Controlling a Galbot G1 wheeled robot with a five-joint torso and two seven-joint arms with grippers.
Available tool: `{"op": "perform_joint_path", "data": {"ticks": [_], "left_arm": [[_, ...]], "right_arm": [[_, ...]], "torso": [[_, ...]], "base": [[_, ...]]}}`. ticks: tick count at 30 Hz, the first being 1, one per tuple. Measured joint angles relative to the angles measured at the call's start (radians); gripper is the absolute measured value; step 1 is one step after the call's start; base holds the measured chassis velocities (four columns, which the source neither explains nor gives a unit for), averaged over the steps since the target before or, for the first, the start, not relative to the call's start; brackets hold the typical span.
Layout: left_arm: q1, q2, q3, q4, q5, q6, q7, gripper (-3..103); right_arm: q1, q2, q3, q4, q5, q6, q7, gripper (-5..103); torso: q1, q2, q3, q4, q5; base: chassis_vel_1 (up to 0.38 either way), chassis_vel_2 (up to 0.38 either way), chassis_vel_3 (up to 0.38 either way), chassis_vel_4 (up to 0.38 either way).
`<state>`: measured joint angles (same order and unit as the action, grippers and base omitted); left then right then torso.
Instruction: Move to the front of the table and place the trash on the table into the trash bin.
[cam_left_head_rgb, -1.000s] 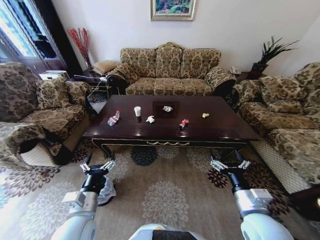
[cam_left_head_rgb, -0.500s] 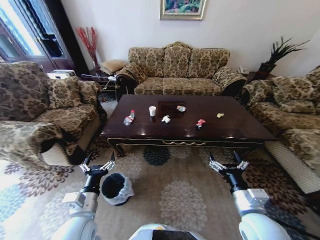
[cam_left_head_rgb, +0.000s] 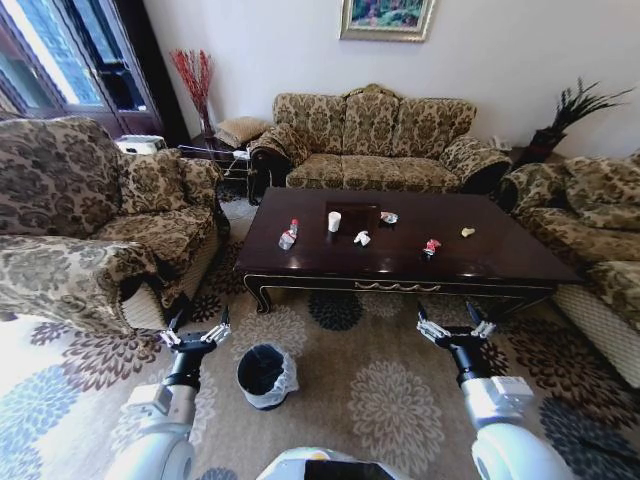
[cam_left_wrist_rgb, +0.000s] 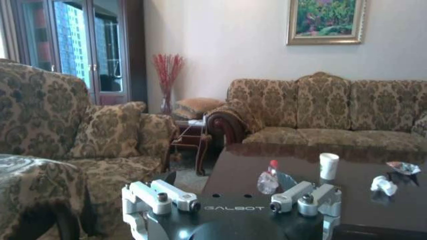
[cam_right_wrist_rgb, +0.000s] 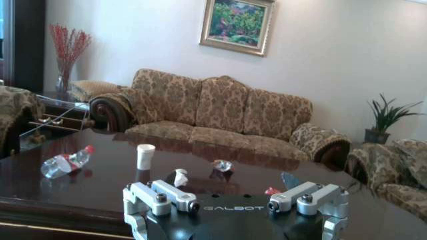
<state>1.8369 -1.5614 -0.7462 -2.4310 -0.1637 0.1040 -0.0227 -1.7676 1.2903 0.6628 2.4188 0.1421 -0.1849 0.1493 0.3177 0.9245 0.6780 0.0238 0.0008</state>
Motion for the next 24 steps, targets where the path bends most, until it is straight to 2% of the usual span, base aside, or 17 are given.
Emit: {"op": "perform_joint_path", "data": {"ticks": [4, 6, 24], "left_arm": [[0.000, 0.000, 0.000, 0.000, 0.000, 0.000, 0.000, 100], [0.000, 0.000, 0.000, 0.000, 0.000, 0.000, 0.000, 100], [0.000, 0.001, 0.000, 0.000, 0.000, 0.000, 0.000, 100]], "right_arm": [[0.000, 0.000, 0.000, 0.000, 0.000, 0.000, 0.000, 100], [0.000, 0.000, 0.000, 0.000, 0.000, -0.001, 0.000, 100], [0.000, 0.000, 0.001, 0.000, 0.002, -0.001, 0.000, 100]], "torso": [[0.000, 0.000, 0.000, -0.0001, 0.0001], [0.000, 0.000, 0.000, 0.0001, -0.0014], [0.000, 0.000, 0.000, 0.0001, -0.0008]], "base": [[-0.012, -0.022, 0.011, 0.010], [0.000, 0.000, 0.000, 0.000], [0.000, 0.000, 0.000, 0.000]]}}
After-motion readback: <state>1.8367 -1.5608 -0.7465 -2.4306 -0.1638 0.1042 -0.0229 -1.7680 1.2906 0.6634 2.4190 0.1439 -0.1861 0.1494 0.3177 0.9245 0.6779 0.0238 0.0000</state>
